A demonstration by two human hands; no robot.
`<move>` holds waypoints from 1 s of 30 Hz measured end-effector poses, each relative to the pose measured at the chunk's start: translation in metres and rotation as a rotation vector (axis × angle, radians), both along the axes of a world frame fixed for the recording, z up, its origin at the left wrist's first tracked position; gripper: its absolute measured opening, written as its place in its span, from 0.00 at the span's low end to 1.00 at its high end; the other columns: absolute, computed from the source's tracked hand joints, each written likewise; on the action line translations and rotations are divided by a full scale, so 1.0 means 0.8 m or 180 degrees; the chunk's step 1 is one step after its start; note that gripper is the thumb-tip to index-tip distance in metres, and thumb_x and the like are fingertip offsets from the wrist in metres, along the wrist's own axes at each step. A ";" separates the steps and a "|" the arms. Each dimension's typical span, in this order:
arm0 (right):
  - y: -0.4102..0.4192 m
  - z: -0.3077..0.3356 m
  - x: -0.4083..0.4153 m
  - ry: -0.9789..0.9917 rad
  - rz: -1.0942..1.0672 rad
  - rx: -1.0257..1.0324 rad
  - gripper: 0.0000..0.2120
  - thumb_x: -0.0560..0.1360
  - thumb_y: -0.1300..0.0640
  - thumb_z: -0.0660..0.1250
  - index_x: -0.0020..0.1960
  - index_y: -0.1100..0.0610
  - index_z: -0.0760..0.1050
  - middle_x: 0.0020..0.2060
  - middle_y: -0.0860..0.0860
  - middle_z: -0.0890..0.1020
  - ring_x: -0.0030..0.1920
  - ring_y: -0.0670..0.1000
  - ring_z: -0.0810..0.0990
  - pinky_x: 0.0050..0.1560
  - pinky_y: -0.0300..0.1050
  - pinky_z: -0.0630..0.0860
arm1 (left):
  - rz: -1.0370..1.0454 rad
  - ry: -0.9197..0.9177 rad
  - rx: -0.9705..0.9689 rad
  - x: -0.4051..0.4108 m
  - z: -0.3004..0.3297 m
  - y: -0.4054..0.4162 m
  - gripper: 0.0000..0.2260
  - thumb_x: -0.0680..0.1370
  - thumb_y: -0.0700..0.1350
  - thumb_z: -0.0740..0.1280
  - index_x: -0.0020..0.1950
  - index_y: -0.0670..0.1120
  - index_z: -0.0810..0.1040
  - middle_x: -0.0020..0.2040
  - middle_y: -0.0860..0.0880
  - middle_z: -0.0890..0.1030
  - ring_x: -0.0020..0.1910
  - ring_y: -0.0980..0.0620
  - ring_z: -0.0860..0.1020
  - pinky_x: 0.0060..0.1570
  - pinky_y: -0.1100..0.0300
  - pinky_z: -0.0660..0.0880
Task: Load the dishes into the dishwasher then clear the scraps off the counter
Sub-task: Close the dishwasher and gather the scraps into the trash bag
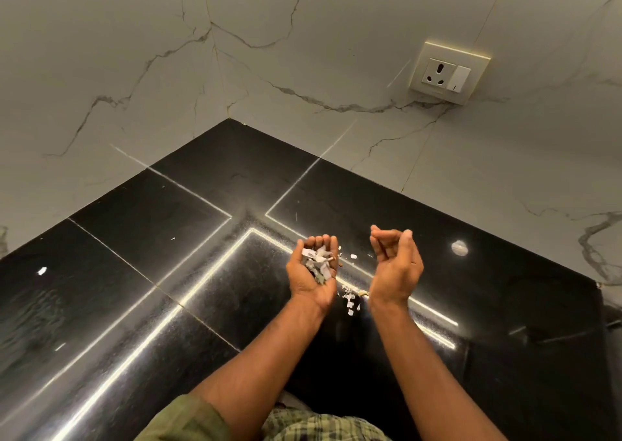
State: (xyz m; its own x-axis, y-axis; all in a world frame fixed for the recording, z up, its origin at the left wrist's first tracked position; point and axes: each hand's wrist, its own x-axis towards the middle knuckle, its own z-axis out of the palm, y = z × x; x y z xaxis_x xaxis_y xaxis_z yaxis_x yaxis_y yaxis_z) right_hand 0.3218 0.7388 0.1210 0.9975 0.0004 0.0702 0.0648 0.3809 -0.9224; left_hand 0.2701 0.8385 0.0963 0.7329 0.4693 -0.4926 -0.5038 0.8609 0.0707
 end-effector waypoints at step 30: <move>-0.026 -0.087 0.005 0.0241 0.1937 -0.4283 0.29 0.60 0.45 0.86 0.51 0.49 0.73 0.47 0.47 0.78 0.46 0.49 0.78 0.38 0.45 0.67 | -0.0531 -0.0146 0.0093 -0.052 -0.069 0.093 0.14 0.84 0.44 0.64 0.41 0.41 0.82 0.38 0.47 0.81 0.39 0.51 0.84 0.49 0.49 0.85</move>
State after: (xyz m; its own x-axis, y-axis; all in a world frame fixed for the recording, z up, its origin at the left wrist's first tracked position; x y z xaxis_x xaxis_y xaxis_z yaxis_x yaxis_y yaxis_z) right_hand 0.3254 0.7178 0.0517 0.8213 0.4316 -0.3732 0.1491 -0.7937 -0.5898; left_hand 0.2283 0.9132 0.0414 0.8231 0.3529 -0.4449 -0.3573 0.9308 0.0772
